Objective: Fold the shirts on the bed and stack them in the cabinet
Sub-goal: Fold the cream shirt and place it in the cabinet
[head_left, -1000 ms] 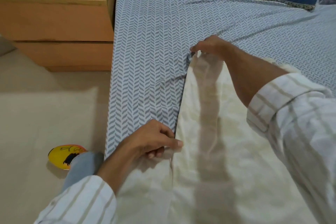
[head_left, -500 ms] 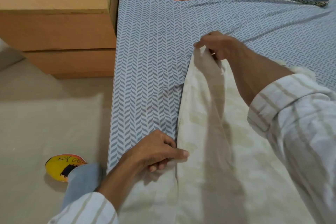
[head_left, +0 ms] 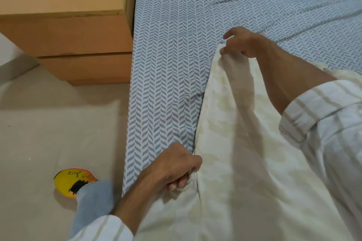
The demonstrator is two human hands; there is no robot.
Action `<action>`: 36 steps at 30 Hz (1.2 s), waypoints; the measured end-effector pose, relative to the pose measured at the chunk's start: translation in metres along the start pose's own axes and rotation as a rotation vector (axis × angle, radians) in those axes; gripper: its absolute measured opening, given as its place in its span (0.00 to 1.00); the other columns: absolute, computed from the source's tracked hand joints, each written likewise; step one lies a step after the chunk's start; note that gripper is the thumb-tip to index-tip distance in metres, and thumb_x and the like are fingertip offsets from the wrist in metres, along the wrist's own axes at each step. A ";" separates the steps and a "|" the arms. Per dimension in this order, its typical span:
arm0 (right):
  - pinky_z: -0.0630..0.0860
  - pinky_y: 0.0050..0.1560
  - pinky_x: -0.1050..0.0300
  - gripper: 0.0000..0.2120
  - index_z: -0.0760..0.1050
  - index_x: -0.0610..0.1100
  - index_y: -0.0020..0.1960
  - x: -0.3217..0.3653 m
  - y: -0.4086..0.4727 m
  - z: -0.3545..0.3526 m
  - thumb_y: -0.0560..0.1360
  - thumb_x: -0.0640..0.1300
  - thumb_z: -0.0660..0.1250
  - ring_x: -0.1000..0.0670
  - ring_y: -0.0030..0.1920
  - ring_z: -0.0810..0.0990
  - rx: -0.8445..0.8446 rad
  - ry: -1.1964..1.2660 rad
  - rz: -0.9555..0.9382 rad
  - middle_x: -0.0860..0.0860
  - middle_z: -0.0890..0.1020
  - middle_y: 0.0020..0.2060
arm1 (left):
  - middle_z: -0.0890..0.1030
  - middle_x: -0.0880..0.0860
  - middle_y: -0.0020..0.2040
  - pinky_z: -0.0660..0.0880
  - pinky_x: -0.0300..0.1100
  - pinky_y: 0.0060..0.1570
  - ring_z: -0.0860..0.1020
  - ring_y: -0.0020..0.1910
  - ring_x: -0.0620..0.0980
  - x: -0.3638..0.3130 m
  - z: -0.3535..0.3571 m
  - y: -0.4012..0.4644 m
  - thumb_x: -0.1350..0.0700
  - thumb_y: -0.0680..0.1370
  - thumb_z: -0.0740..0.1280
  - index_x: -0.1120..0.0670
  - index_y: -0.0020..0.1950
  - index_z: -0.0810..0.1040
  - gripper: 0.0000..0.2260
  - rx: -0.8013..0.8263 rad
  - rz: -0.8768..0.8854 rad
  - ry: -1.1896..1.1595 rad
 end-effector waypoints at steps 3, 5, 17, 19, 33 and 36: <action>0.75 0.39 0.57 0.28 0.73 0.44 0.65 0.004 0.005 0.003 0.69 0.43 0.80 0.52 0.42 0.77 -0.113 0.291 -0.022 0.49 0.77 0.48 | 0.73 0.54 0.20 0.64 0.38 0.22 0.64 0.15 0.48 -0.001 0.000 -0.002 0.60 0.73 0.67 0.57 0.29 0.72 0.12 0.007 0.000 -0.011; 0.72 0.32 0.58 0.26 0.73 0.43 0.63 0.009 0.009 0.009 0.69 0.42 0.80 0.55 0.35 0.76 -0.168 0.402 -0.042 0.51 0.77 0.40 | 0.73 0.53 0.20 0.64 0.39 0.23 0.65 0.15 0.48 -0.001 -0.001 -0.002 0.58 0.73 0.68 0.56 0.28 0.72 0.14 0.012 0.007 -0.017; 0.64 0.66 0.47 0.32 0.68 0.48 0.71 0.003 -0.011 0.035 0.71 0.56 0.73 0.45 0.66 0.75 -0.430 -0.142 -0.187 0.50 0.79 0.64 | 0.73 0.56 0.22 0.65 0.38 0.23 0.65 0.15 0.50 -0.001 0.007 0.002 0.53 0.75 0.67 0.55 0.27 0.69 0.18 -0.180 -0.045 -0.003; 0.63 0.68 0.46 0.29 0.69 0.48 0.71 -0.017 -0.050 0.024 0.74 0.55 0.71 0.45 0.69 0.73 -0.501 -0.188 -0.247 0.49 0.77 0.66 | 0.72 0.57 0.21 0.63 0.36 0.22 0.64 0.15 0.49 -0.003 0.010 -0.001 0.54 0.75 0.66 0.56 0.28 0.69 0.17 -0.222 -0.043 -0.027; 0.76 0.58 0.44 0.10 0.79 0.42 0.58 -0.342 -0.261 -0.130 0.79 0.45 0.66 0.37 0.55 0.79 -0.587 -0.138 0.221 0.41 0.82 0.53 | 0.78 0.61 0.54 0.75 0.52 0.47 0.77 0.54 0.62 -0.064 0.062 -0.008 0.53 0.73 0.72 0.57 0.62 0.73 0.20 -0.882 0.217 0.774; 0.74 0.54 0.50 0.09 0.79 0.41 0.58 -0.375 -0.268 -0.129 0.78 0.40 0.68 0.41 0.51 0.80 -0.589 -0.018 0.151 0.43 0.82 0.48 | 0.80 0.57 0.54 0.75 0.50 0.51 0.76 0.56 0.59 -0.117 0.094 0.031 0.56 0.75 0.70 0.55 0.60 0.78 0.15 -0.779 0.435 0.787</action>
Point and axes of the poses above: each hand's wrist, its own y-axis towards the middle knuckle, its own z-axis out of the palm, x = y × z, the point moved 2 cm from there along y, towards the middle knuckle
